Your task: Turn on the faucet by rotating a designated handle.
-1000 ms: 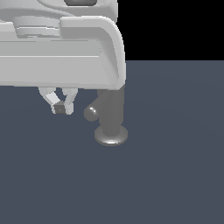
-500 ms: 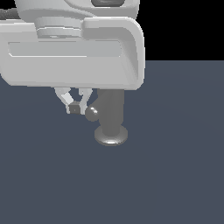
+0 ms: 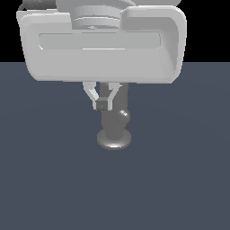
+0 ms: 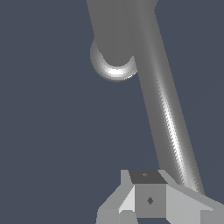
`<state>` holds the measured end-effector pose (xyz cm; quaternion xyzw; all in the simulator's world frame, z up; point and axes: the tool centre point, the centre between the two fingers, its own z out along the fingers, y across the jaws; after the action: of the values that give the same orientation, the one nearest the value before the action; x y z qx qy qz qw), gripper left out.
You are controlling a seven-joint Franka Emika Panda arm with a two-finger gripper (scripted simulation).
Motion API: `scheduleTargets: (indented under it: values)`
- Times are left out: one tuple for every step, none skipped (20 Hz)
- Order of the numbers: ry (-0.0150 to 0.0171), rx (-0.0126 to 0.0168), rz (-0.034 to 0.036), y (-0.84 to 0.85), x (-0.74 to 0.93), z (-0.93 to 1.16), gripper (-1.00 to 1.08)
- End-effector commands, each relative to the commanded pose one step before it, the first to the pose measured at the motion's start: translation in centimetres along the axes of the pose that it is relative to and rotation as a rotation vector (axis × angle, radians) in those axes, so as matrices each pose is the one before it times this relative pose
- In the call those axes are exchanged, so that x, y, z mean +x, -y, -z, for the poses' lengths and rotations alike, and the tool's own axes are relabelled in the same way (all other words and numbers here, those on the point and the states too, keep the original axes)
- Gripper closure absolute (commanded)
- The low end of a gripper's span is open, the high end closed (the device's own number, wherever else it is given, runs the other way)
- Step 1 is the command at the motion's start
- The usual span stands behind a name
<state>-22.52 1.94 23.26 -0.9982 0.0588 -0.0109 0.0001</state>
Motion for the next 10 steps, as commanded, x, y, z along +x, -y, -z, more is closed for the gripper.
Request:
scheduleTargets:
  values:
    - [0.02179, -0.00117, -0.01886, -1.939, -0.090, -1.006, 1.08]
    - [0.00000, 0.00000, 0.00000, -0.443, 0.077, 0.000, 1.08]
    - [0.00000, 0.00000, 0.00000, -0.443, 0.077, 0.000, 1.08]
    - [0.00000, 0.00000, 0.00000, -0.442, 0.077, 0.000, 1.08]
    - [0.00000, 0.00000, 0.00000, -0.442, 0.077, 0.000, 1.08]
    - [0.00000, 0.00000, 0.00000, -0.442, 0.078, 0.000, 1.08]
    - [0.00000, 0.00000, 0.00000, -0.442, 0.078, 0.000, 1.08]
    - [0.00000, 0.00000, 0.00000, -0.442, 0.078, 0.000, 1.08]
    - [0.00000, 0.00000, 0.00000, -0.442, 0.078, 0.000, 1.08]
    - [0.00000, 0.00000, 0.00000, -0.442, 0.079, 0.000, 1.08]
